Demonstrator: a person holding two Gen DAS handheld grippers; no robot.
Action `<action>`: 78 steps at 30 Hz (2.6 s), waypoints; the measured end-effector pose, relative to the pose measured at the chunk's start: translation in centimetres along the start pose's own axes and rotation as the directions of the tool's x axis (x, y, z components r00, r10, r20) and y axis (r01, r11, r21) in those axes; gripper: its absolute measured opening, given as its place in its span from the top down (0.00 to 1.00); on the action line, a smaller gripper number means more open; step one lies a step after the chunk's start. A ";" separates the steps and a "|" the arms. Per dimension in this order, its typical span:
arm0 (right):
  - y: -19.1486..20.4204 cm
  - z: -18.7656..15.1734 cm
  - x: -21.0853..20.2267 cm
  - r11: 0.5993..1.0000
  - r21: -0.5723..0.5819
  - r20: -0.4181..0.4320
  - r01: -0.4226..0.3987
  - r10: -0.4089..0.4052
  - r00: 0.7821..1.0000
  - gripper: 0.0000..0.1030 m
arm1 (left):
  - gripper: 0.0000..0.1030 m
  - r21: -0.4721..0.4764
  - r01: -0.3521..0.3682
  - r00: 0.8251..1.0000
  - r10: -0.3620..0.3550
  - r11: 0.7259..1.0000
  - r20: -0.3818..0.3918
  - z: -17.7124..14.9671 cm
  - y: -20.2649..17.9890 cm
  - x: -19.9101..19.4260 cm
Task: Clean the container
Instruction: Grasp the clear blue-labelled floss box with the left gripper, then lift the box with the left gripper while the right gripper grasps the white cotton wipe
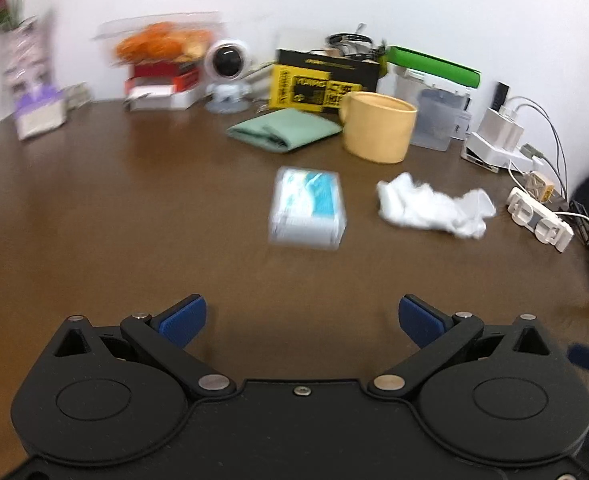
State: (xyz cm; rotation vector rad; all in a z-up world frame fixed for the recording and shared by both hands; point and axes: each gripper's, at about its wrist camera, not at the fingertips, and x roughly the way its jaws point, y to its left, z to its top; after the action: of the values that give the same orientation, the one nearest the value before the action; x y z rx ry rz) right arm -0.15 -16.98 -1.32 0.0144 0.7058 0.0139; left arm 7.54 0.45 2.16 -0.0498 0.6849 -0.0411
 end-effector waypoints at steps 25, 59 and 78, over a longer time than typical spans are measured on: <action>0.0 -0.1 0.0 1.000 0.000 0.000 0.000 0.000 1.000 0.00 | 0.05 0.025 -0.074 0.997 0.075 0.997 -0.036 4.3 -0.6 8.4; 0.0 0.2 0.1 0.996 -0.065 -0.006 -0.057 0.057 0.998 0.00 | 0.45 0.208 0.094 0.992 -0.109 0.974 0.064 -4.8 0.7 -6.3; 0.1 14.4 10.6 0.985 -0.082 0.005 -0.150 0.151 0.989 0.30 | 0.45 0.241 0.082 0.995 -0.093 0.967 0.035 -5.6 1.7 -6.3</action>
State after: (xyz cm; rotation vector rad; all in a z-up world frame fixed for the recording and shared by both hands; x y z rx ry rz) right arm 17.26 -16.85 2.71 -0.0100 0.6916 0.1869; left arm -0.81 2.32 1.73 0.1506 0.6272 -0.2067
